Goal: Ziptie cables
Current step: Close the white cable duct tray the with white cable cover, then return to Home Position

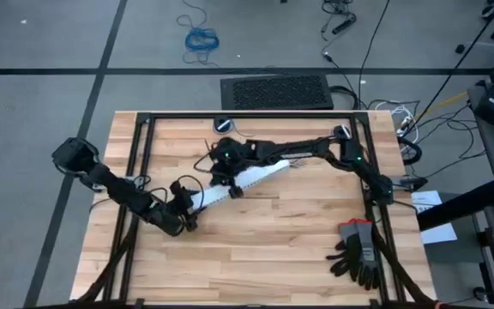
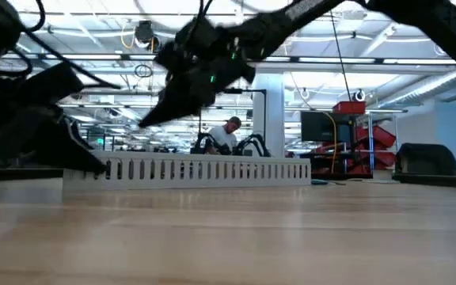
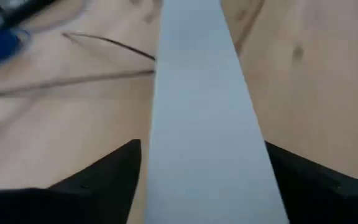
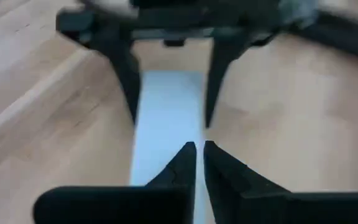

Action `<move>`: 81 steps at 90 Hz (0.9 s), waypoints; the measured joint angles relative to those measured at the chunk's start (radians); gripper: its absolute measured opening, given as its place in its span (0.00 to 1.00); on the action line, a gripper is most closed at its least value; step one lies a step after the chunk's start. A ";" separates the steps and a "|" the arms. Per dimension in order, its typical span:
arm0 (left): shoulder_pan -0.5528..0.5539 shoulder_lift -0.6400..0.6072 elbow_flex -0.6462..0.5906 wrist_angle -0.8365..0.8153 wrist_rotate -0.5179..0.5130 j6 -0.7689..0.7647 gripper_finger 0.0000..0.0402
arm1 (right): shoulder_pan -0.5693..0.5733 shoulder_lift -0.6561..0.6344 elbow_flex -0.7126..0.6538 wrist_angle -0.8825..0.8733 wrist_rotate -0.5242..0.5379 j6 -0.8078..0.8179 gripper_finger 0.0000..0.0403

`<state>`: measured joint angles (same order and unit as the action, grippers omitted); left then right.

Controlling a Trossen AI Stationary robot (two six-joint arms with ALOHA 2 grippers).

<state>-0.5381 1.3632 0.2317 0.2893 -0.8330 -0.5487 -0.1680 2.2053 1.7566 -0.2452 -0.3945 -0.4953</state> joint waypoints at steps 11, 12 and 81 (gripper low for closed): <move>0.028 -0.047 0.024 0.004 -0.019 0.110 0.84 | 0.002 -0.064 0.000 -0.121 0.109 -0.035 0.16; 0.031 -0.052 0.027 0.003 -0.021 0.119 0.85 | 0.002 -0.071 -0.001 -0.133 0.123 -0.036 0.16; 0.043 -0.754 0.202 -0.301 -0.141 0.503 0.86 | -0.090 -1.115 -0.704 -0.212 0.350 0.334 0.19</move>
<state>-0.4953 0.6092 0.4339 -0.0113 -0.9743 -0.0460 -0.2583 1.0904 1.0528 -0.4574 -0.0440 -0.1616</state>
